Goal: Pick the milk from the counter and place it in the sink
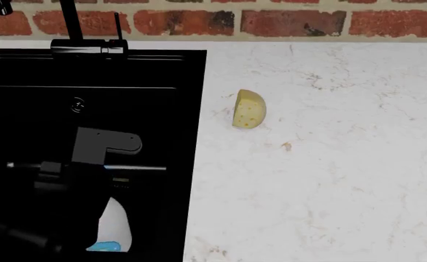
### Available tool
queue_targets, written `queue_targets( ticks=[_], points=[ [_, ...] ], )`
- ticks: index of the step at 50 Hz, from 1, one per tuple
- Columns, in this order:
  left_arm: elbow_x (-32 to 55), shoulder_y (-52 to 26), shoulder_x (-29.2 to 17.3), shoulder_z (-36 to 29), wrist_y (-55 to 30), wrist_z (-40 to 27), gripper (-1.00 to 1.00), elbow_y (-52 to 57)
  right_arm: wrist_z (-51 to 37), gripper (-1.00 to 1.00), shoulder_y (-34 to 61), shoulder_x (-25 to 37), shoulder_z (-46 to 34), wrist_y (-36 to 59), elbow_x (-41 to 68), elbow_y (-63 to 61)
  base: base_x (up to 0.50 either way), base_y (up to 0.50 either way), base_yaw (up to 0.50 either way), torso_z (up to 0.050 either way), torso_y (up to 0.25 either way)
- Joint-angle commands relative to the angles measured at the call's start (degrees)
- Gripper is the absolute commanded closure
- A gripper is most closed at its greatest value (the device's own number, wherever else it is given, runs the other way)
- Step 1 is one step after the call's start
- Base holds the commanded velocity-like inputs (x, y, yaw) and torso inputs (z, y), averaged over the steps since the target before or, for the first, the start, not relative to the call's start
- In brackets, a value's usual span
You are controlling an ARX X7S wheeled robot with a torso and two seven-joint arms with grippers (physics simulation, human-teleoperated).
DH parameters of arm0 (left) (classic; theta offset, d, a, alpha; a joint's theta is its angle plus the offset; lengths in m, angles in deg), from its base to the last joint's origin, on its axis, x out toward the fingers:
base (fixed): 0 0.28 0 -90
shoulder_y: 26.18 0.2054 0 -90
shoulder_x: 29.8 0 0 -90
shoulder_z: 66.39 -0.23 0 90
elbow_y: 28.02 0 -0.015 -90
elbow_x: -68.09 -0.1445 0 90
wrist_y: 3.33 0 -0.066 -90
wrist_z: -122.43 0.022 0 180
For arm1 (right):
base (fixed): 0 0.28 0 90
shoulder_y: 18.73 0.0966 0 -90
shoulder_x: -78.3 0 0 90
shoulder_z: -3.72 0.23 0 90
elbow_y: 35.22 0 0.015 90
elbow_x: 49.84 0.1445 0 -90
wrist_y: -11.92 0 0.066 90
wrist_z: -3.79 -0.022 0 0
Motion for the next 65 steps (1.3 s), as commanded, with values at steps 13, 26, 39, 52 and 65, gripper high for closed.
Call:
queue_targets(
  ticks=[13, 26, 39, 52, 65],
  points=[
    [-3.2, 1.3, 1.0, 6.4, 0.1, 0.8, -1.0, -1.3, 0.4, -1.0, -0.6, -0.5, 1.7, -0.2, 0.3, -0.8, 0.0, 0.0, 0.0, -0.002, 0.0],
    [-18.2, -1.8, 1.0, 20.4, -2.3, 1.0, -1.0, -1.3, 1.7, -1.0, -2.3, -0.9, 2.8, -1.5, -0.6, -0.9, 0.0, 0.0, 0.0, 0.0, 0.0],
    [-29.8, -4.5, 1.0, 30.7, -3.9, 1.8, -1.0, -1.3, 1.9, -1.0, -2.6, -0.9, 2.8, -1.8, -0.6, -0.8, 0.0, 0.0, 0.0, 0.0, 0.0],
    [-31.1, -6.6, 1.0, 37.3, -2.9, 4.3, -1.0, -1.3, 1.8, -1.0, -1.5, -1.0, 1.3, -1.9, -0.8, -0.2, 0.0, 0.0, 0.0, 0.0, 0.0],
    [-40.2, -8.4, 0.9, 52.5, -2.9, 8.9, -1.0, -1.3, 2.2, -1.0, -0.7, -1.2, -0.1, -2.3, -1.6, 0.4, 0.0, 0.0, 0.0, 0.0, 0.0]
  ],
)
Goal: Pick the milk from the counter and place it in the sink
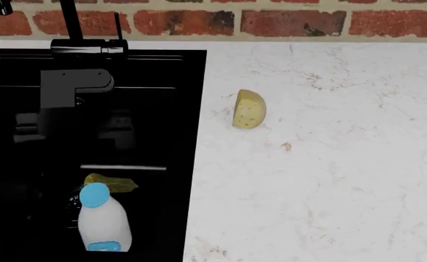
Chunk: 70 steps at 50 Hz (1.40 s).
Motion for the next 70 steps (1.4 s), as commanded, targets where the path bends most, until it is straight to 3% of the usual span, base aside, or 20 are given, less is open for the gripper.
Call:
queue_targets(
  ticks=[1, 8, 9, 12, 18, 36, 52, 63, 70],
  points=[
    [-9.0, -1.7, 0.8, 13.5, 1.3, 4.1, -1.0, -0.7, 1.8, -1.0, 0.2, -1.0, 0.1, -0.6, -1.7, 0.3, 0.0, 0.0, 0.0, 0.0, 0.0],
    [-9.5, -1.3, 0.7, 14.6, 1.7, 6.1, -1.0, 1.0, 1.5, -1.0, 0.5, -1.3, -0.7, -0.7, -1.7, 0.3, 0.0, 0.0, 0.0, 0.0, 0.0],
    [-9.1, -0.2, 0.2, 14.6, -0.1, 5.2, -1.0, 4.0, 1.4, -1.0, 0.6, -1.3, -0.7, -0.6, -1.6, 0.3, 0.0, 0.0, 0.0, 0.0, 0.0],
    [-6.0, 8.4, -3.7, 14.0, -12.2, 0.7, -1.0, 28.7, 2.0, -1.0, 0.0, -1.3, -0.5, -1.1, -2.1, 0.4, 0.0, 0.0, 0.0, 0.0, 0.0],
    [-3.2, 15.2, -7.3, 13.5, -21.5, -4.9, -1.0, 49.3, 2.2, -1.0, -0.9, -1.3, 0.2, -1.4, -2.2, 0.2, 0.0, 0.0, 0.0, 0.0, 0.0],
    [10.2, 28.0, -14.2, 17.0, -39.7, -16.5, -1.0, 90.8, 0.9, -1.0, 0.0, -1.3, -0.5, -1.0, -1.3, -0.1, 0.0, 0.0, 0.0, 0.0, 0.0],
    [22.7, 33.6, -17.7, 20.7, -49.6, -25.5, -1.0, 115.1, 1.8, -1.0, -0.7, -1.1, -0.3, -1.8, -2.2, 0.2, 0.0, 0.0, 0.0, 0.0, 0.0],
    [28.4, 39.4, -19.6, 20.7, -51.3, -28.2, -1.0, 125.4, 1.7, -1.0, 0.2, -1.0, -1.1, -1.8, -2.2, 0.6, 0.0, 0.0, 0.0, 0.0, 0.0],
    [32.1, 42.9, -23.9, 20.9, -52.0, -28.0, -1.0, 130.4, 1.9, -1.0, -0.9, -0.5, 0.1, -2.0, -2.0, 0.4, 0.0, 0.0, 0.0, 0.0, 0.0]
  ],
)
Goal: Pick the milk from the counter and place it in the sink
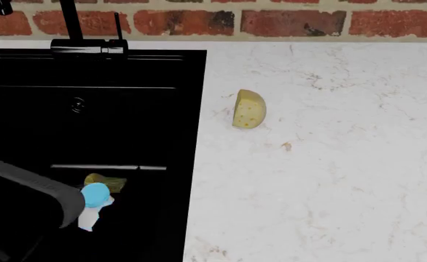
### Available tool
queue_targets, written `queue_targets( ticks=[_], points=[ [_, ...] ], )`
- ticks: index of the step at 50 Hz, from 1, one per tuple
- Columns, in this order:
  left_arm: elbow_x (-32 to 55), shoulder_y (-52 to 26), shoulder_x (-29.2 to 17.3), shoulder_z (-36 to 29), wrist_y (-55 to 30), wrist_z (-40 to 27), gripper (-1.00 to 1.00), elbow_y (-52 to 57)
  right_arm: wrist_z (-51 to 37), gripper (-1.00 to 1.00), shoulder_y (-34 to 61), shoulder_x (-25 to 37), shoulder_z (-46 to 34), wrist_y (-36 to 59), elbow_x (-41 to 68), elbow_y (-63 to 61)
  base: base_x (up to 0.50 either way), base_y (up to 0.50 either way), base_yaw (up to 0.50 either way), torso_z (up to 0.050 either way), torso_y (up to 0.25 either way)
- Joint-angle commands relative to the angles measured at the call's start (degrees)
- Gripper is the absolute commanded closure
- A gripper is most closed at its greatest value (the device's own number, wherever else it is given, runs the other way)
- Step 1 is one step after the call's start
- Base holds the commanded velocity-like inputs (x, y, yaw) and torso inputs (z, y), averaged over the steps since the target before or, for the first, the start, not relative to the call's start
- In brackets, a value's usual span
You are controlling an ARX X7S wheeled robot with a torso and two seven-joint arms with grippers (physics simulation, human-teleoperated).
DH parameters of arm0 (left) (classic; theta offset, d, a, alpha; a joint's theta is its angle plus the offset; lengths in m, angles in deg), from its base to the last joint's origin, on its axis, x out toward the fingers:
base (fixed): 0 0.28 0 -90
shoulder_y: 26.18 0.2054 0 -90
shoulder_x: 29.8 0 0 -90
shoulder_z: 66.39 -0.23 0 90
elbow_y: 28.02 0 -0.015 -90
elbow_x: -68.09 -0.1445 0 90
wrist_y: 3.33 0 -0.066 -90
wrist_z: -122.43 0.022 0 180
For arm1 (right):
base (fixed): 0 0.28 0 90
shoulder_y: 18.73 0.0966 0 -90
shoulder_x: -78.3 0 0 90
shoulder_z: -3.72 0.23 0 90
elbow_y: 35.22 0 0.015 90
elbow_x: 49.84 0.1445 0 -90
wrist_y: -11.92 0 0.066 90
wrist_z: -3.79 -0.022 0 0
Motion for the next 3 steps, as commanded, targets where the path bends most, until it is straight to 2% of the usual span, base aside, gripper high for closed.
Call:
queue_targets(
  ticks=[1, 3],
  points=[
    [5.7, 4.9, -3.9, 1.5, -2.0, -1.2, -1.0, 9.5, 1.2, -1.0, -0.7, -0.4, 1.8, -0.2, -0.6, -0.4, 0.0, 0.0, 0.0, 0.0, 0.0],
    [6.9, 5.5, -4.7, 1.6, -2.3, -2.0, -1.0, 10.8, 1.2, -1.0, -0.7, -0.4, 1.7, -0.2, -0.7, -0.4, 0.0, 0.0, 0.0, 0.0, 0.0]
  ],
)
